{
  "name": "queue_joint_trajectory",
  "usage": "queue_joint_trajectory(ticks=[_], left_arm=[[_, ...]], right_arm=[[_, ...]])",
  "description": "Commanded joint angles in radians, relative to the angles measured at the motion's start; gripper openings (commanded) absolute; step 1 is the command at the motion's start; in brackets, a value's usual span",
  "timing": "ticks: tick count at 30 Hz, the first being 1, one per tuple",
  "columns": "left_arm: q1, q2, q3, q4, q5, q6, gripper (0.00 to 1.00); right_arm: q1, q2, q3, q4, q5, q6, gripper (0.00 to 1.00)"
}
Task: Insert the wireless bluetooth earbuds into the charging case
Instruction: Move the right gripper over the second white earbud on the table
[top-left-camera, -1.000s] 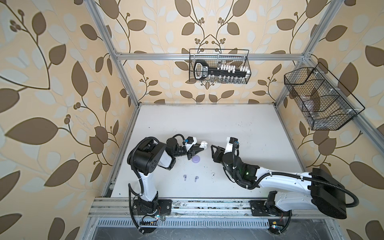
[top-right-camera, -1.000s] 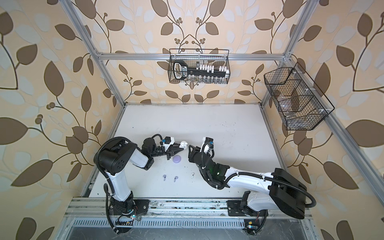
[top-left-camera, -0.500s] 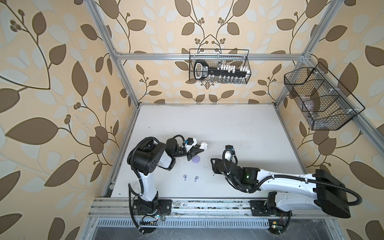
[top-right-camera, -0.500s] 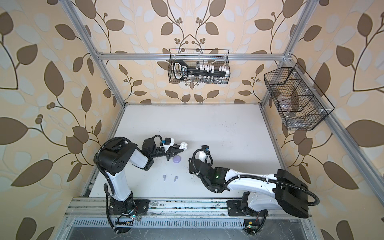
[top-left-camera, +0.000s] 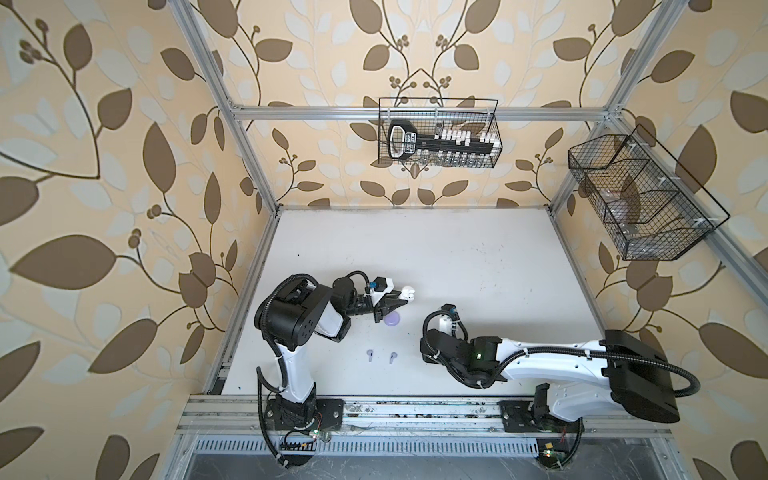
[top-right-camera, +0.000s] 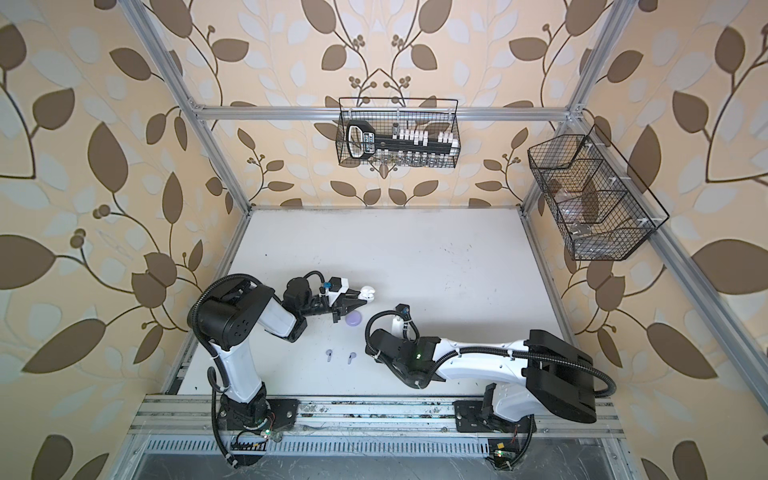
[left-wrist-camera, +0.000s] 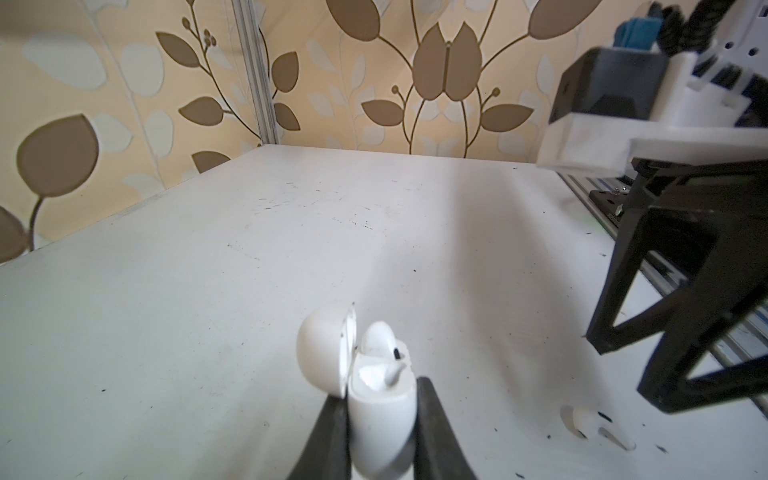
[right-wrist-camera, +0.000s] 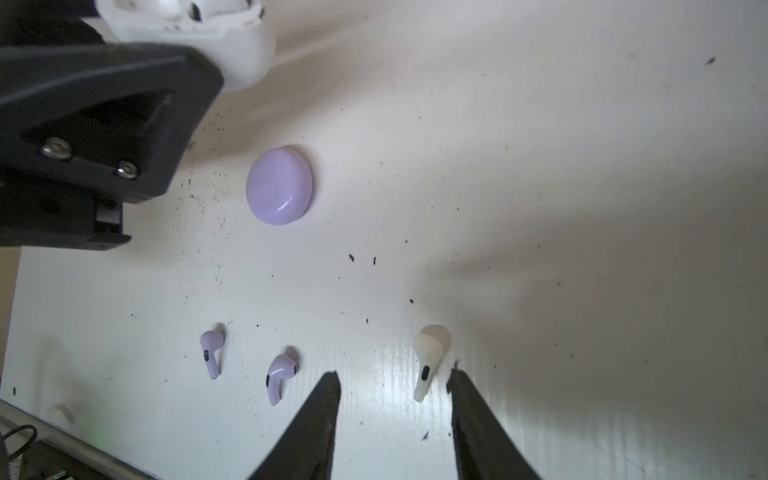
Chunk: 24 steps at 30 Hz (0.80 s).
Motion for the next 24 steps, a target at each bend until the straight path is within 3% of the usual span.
queue_joint_trajectory(ticks=[1,12,24], left_arm=[[0.001,-0.008,-0.007,0.065,0.03,0.018,0.0],[0.001,-0.008,-0.009,0.064,0.033,0.021,0.0],[0.001,-0.008,-0.009,0.064,0.035,0.022,0.0]], right_arm=[[0.006,0.035,0.042,-0.049,-0.025,0.058,0.44],[0.008,0.156,0.157,-0.186,-0.042,0.079,0.37],[0.002,0.187,0.179,-0.229,-0.036,0.112,0.34]])
